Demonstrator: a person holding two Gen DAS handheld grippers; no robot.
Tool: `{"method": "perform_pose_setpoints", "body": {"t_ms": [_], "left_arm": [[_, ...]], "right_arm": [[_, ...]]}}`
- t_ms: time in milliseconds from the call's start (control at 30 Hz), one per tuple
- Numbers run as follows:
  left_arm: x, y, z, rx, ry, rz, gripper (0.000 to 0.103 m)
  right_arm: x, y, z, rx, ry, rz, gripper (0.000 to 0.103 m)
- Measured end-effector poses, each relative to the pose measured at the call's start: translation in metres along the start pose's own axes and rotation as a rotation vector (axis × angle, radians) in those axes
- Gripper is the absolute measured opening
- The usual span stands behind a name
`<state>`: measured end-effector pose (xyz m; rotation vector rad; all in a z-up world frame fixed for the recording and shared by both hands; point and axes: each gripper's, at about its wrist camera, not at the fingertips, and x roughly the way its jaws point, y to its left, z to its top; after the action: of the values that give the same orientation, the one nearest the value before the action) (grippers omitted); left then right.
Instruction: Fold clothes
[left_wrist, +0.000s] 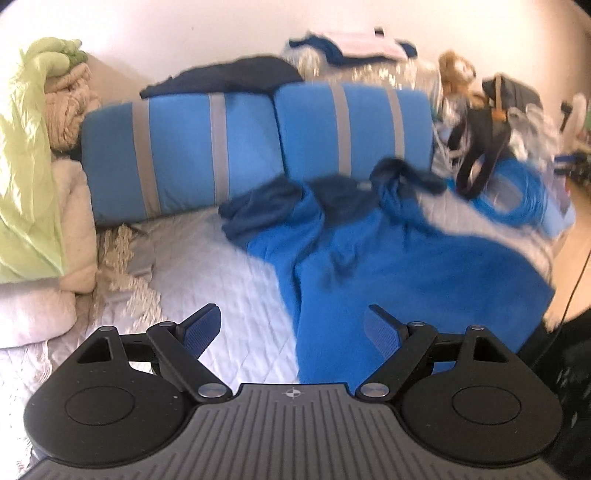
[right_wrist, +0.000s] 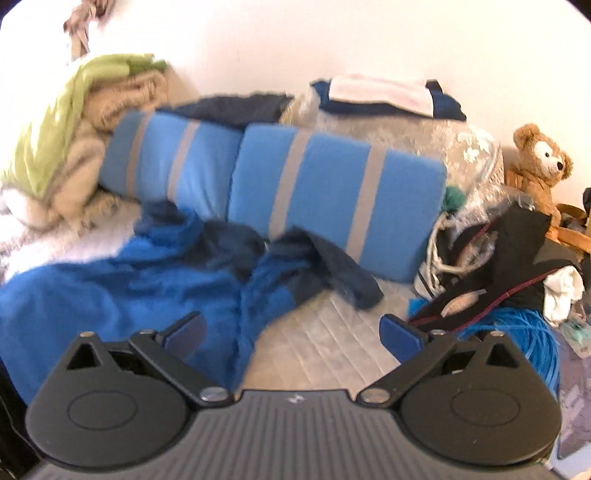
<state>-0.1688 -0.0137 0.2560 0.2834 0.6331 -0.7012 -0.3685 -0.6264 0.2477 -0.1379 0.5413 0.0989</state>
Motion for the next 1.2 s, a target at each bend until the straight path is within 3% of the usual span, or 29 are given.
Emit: {"method": "perform_pose_setpoints", "body": {"t_ms": [300,500,767,867,967,1200], "left_arm": [[-0.035,-0.004,0.053,-0.001,-0.112,-0.054,0.086],[-0.057,0.000,0.103,-0.002,-0.212,-0.166,0.086],[-0.038,0.004,0.174,-0.012,-0.253,-0.200,0.086],[-0.013,0.006,0.194,-0.046,-0.261,-0.156,0.086],[0.020,0.004,0.207,-0.052,-0.289,-0.055,0.086],[0.109,-0.001,0.221,-0.147,-0.347,0.167,0.086]], "right_arm": [[-0.011,-0.012,0.041,-0.071,-0.031,0.002,0.103],[-0.025,-0.032,0.097,-0.050,-0.110,-0.038,0.103],[-0.026,-0.051,0.174,-0.039,-0.242,-0.042,0.103],[-0.016,-0.053,0.191,-0.053,-0.294,-0.064,0.103],[0.004,-0.059,0.200,-0.045,-0.329,-0.103,0.103],[0.068,-0.083,0.186,0.059,-0.337,-0.243,0.103]]}}
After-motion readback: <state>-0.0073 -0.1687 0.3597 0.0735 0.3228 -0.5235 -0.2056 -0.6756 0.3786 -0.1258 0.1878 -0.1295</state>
